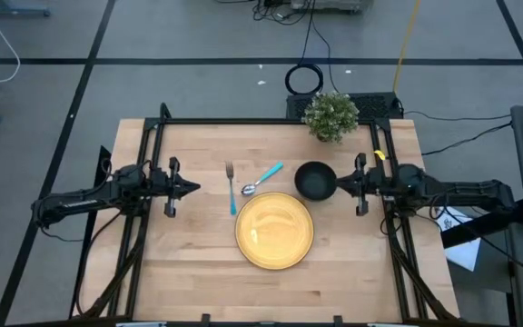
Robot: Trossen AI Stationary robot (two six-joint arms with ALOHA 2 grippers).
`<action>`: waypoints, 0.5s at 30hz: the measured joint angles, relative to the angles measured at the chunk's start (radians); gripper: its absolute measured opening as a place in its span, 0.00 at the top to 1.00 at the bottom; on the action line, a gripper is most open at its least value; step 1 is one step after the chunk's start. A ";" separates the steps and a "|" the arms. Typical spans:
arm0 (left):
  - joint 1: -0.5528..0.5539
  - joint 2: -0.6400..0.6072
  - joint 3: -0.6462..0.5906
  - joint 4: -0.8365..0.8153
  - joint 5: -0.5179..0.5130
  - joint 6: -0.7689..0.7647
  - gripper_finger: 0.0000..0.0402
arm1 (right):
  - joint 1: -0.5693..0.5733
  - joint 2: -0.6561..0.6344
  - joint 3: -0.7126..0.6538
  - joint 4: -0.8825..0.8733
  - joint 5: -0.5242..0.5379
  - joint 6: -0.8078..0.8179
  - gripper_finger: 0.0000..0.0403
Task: Set table place
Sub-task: Put the black bowl on top of the yellow plate
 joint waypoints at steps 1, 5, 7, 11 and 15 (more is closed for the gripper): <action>0.000 0.000 0.000 0.000 0.000 0.001 0.96 | -0.003 0.014 0.026 -0.032 0.018 -0.006 1.00; 0.000 0.000 0.000 0.002 0.000 0.001 0.96 | -0.016 0.061 0.137 -0.111 0.107 -0.019 1.00; 0.000 0.000 0.000 0.002 0.000 0.005 0.96 | -0.028 0.095 0.182 -0.147 0.178 -0.016 1.00; 0.000 0.000 0.000 0.002 0.000 0.009 0.96 | -0.069 0.169 0.292 -0.313 0.310 0.022 1.00; 0.000 0.000 0.000 0.003 0.000 0.006 0.96 | -0.125 0.265 0.401 -0.518 0.353 0.080 1.00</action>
